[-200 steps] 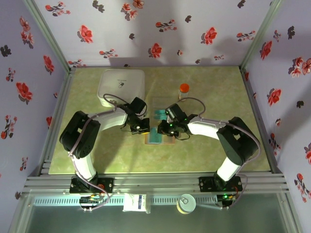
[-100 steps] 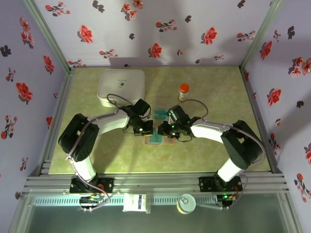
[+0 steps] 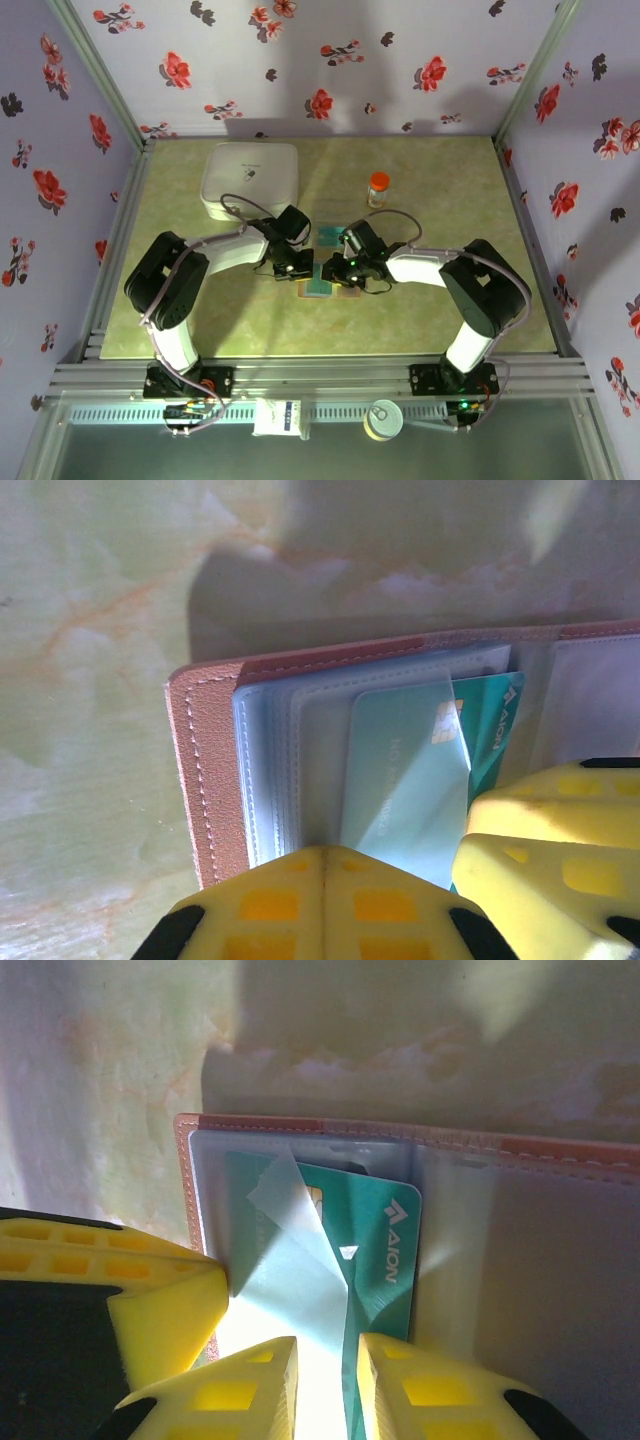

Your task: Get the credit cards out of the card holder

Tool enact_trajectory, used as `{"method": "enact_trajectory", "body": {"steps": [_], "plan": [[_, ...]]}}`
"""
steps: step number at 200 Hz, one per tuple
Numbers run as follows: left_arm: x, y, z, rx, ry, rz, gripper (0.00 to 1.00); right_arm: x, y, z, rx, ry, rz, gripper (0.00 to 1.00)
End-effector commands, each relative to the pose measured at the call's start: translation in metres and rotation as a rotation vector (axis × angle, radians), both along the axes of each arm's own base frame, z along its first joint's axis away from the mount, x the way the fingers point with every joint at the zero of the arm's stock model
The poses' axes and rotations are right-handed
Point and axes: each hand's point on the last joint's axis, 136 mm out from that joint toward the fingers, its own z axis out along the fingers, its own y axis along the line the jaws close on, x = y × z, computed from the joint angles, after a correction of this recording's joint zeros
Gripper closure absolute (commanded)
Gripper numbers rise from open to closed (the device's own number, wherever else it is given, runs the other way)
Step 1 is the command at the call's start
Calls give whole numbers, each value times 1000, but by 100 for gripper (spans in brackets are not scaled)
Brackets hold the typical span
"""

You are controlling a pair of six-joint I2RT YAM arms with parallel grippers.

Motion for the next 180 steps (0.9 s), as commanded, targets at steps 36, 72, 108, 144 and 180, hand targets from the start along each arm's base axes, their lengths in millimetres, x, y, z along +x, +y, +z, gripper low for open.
{"method": "enact_trajectory", "body": {"steps": [36,72,108,144,180], "plan": [[-5,12,-6,58,8,-6,100,10,-11,5,-55,-53,-14,76],[-5,14,1,60,-4,-12,100,10,-14,12,-63,-68,-15,77],[-2,9,12,24,-19,-9,100,8,-10,30,-4,-95,-10,75],[0,1,25,-15,-34,-6,100,8,-14,39,43,-89,-40,74],[-4,-11,19,-52,-5,-6,100,8,-17,31,52,-48,-51,73]]}}
